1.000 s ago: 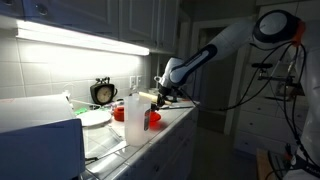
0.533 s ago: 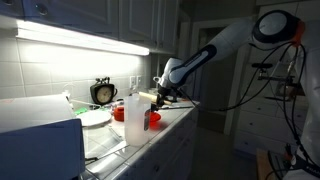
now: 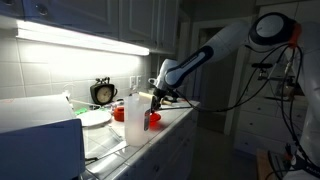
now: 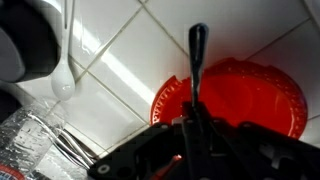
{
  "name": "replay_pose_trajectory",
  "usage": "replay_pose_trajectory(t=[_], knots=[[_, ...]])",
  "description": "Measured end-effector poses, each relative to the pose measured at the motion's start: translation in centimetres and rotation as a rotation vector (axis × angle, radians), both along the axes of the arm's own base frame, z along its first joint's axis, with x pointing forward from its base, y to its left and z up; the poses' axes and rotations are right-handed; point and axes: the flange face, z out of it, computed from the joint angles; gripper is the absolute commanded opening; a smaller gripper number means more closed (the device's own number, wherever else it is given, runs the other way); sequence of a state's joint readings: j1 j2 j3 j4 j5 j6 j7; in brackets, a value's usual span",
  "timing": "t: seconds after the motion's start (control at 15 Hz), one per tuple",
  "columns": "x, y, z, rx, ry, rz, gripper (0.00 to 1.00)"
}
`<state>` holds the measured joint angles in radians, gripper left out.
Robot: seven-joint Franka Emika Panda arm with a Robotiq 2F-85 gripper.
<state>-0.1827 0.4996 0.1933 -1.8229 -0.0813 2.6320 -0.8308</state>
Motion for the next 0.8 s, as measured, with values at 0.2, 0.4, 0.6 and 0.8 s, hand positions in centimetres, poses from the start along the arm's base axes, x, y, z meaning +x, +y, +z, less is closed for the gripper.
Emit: replay_pose_trajectory(t=[0.2, 0.4, 0.6, 0.8], knots=[[0.4, 0.5, -1.1, -0.006, 0.026, 0.033, 0.02], [0.6, 0.7, -1.6, -0.008, 0.035, 0.042, 0.07], [0.6, 0.7, -1.6, -0.008, 0.035, 0.042, 0.07], [0.6, 0.6, -1.6, -0.008, 0.035, 0.041, 0.07]])
